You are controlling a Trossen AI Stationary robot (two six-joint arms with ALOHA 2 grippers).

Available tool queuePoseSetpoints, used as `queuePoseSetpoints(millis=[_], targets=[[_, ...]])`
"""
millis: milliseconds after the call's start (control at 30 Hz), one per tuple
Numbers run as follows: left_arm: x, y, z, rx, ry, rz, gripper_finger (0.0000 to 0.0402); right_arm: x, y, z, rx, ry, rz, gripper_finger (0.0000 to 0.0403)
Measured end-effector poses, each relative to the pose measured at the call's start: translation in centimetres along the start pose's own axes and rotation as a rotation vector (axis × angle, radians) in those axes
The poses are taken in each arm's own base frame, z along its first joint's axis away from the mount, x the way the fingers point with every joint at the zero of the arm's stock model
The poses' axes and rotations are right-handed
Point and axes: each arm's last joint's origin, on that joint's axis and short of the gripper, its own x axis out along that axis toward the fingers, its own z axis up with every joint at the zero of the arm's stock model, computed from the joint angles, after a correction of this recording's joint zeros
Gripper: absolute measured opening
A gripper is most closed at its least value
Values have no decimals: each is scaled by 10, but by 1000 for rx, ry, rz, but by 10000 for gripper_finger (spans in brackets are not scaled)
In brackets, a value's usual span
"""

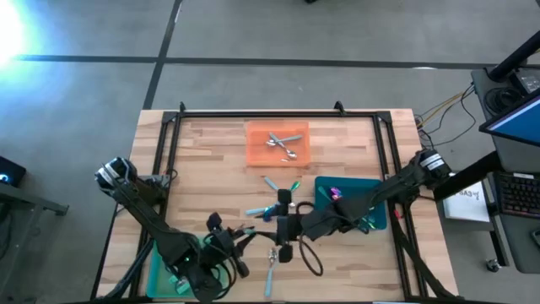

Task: Sort silverware by color (type)
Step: Put the green spoon into the green bin

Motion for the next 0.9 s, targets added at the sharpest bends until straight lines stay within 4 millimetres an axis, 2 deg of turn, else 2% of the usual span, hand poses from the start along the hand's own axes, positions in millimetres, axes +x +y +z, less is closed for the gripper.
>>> queuePoseSetpoints(millis=[167, 333, 600, 767, 900], targets=[[-12, 11, 4, 31, 229, -144, 26, -18, -7, -6, 101, 175, 4, 203], [-22, 24, -3, 7, 626, -249, 26, -22, -6, -19, 168, 313, 38, 192], [-51, 44, -24, -28, 1286, -129, 26, -10, 3, -41, 185, 427, 48, 168], [-75, 49, -30, -13, 1474, -65, 30, -1, 9, -55, 207, 473, 61, 158], [-85, 48, -33, -53, 1493, -27, 94, 5, 14, -64, 266, 520, 108, 153]])
